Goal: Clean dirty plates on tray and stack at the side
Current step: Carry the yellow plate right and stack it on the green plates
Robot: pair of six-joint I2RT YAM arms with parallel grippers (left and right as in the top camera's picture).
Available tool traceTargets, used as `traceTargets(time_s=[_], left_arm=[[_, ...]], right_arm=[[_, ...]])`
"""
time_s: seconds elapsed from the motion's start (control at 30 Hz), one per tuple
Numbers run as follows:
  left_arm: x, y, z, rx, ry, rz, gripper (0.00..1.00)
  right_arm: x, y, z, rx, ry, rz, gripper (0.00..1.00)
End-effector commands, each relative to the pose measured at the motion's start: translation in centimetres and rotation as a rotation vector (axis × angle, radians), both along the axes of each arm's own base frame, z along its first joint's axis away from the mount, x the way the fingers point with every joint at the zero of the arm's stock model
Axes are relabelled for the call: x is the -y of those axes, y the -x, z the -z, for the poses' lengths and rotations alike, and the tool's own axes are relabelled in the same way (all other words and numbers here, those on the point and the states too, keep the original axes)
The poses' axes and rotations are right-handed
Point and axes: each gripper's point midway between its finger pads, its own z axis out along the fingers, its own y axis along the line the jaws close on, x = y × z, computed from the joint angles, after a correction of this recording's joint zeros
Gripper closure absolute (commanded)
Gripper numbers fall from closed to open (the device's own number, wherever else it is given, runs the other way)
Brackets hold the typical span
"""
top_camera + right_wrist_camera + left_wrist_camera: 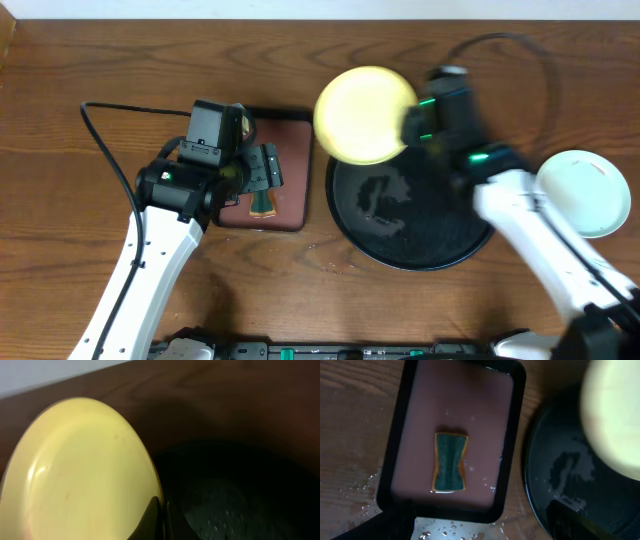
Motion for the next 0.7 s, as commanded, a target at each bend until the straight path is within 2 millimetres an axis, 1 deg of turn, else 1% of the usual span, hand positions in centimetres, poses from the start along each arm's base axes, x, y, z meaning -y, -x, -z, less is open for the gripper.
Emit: traceTargets(time_s=[0.0, 0.07, 0.17, 0.2, 0.3, 0.43, 0.47, 0.57, 0.67], left_arm=[[0.1, -0.2, -0.6, 0.013, 0.006, 0.009, 0.16], [0.1, -0.2, -0.6, 0.013, 0.006, 0.009, 0.15], [0.1, -0.2, -0.6, 0.013, 0.006, 0.009, 0.16], [0.1, -0.2, -0.6, 0.013, 0.006, 0.009, 0.16], [0.1, -0.2, -0.6, 0.013, 0.007, 0.008, 0.15], [0.1, -0.2, -0.6, 0.013, 0.007, 0.008, 0.16], [0.1, -0.2, -0.6, 0.013, 0.006, 0.009, 0.16], [0.1, -0.2, -0.6, 0.013, 0.007, 0.008, 0.16], [0.1, -0.2, -0.6, 0.013, 0.006, 0.009, 0.16]], right_arm=[[3.3, 1.0, -3.5, -0.041, -0.304, 0.0, 0.99], [7.1, 1.3, -3.2, -0.078, -0.357, 0.067, 0.99], [14.2, 2.6, -1.3, -0.158, -0.381, 0.259, 0.99], [16.6, 3.4, -0.5, -0.185, -0.377, 0.322, 0.99], [22.7, 6.0, 1.6, -0.252, -0.37, 0.474, 0.99], [29.7, 10.0, 4.5, -0.324, -0.344, 0.693, 0.99], [31.3, 11.2, 5.2, -0.345, -0.331, 0.757, 0.99], [34.3, 13.6, 6.8, -0.386, -0.317, 0.882, 0.99], [36.0, 14.8, 8.4, -0.414, -0.312, 0.948, 0.99]])
